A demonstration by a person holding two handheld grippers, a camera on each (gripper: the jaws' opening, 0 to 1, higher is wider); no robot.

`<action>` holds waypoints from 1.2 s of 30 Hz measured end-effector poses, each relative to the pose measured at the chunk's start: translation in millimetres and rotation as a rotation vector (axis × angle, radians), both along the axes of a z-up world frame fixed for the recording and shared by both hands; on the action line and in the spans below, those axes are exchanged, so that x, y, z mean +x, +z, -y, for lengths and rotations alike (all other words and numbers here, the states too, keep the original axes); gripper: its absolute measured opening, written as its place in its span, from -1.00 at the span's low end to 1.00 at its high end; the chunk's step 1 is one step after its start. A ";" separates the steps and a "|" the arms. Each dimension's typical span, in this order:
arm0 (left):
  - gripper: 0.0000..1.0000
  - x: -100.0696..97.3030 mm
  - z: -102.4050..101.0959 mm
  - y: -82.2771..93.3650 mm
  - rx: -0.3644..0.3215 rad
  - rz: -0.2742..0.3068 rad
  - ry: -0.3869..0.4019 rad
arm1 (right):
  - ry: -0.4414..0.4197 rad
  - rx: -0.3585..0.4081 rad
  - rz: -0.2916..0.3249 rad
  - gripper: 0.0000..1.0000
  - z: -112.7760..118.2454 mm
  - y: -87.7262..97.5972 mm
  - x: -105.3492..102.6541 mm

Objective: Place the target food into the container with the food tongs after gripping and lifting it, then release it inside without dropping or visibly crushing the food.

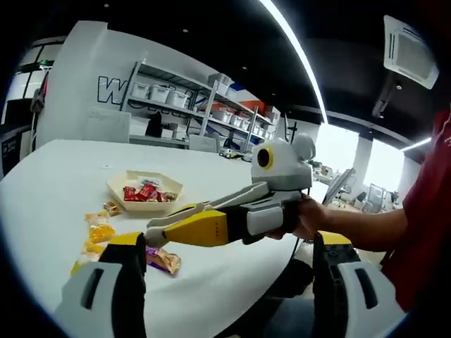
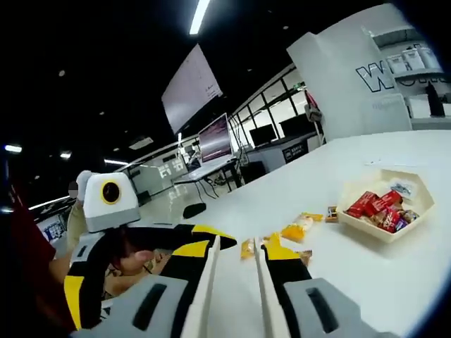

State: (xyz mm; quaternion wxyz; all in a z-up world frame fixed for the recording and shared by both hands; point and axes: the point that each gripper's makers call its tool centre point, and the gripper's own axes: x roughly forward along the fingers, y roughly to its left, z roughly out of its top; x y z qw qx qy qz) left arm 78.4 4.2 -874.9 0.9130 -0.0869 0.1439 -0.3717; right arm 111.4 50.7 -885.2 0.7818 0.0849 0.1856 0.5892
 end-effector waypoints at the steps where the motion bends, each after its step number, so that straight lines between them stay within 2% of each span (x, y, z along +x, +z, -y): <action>1: 0.98 1.0 -1.7 -0.7 0.006 -0.003 0.009 | 0.002 0.002 -0.003 -0.56 0.3 0.1 -0.5; 3: 0.98 1.0 -2.0 2.0 0.009 0.012 0.010 | -0.003 0.011 -0.005 -0.55 1.1 0.2 0.4; 7: 0.98 0.6 -3.0 10.9 -0.040 0.018 0.009 | -0.004 0.060 -0.030 -0.54 2.5 5.4 0.3; 13: 0.98 -0.1 -0.3 8.0 -0.032 0.011 0.004 | -0.017 0.102 -0.020 -0.53 2.6 11.1 3.4; 16: 0.98 -0.6 0.6 10.3 -0.047 0.014 0.004 | -0.010 0.137 -0.040 -0.52 3.0 15.7 3.0; 21: 0.98 -0.6 2.4 16.3 -0.062 0.026 0.002 | -0.007 0.159 -0.022 -0.50 2.8 21.8 1.5; 24: 0.98 -1.5 4.5 15.6 -0.061 0.021 -0.006 | -0.010 0.188 -0.049 -0.49 4.3 26.1 3.4; 29: 0.98 -4.8 9.2 11.4 -0.078 -0.006 -0.018 | -0.019 0.214 -0.045 -0.50 6.8 30.9 5.1; 36: 0.98 -5.5 10.9 6.8 -0.102 -0.031 -0.019 | -0.005 0.182 -0.058 -0.52 6.7 23.9 2.4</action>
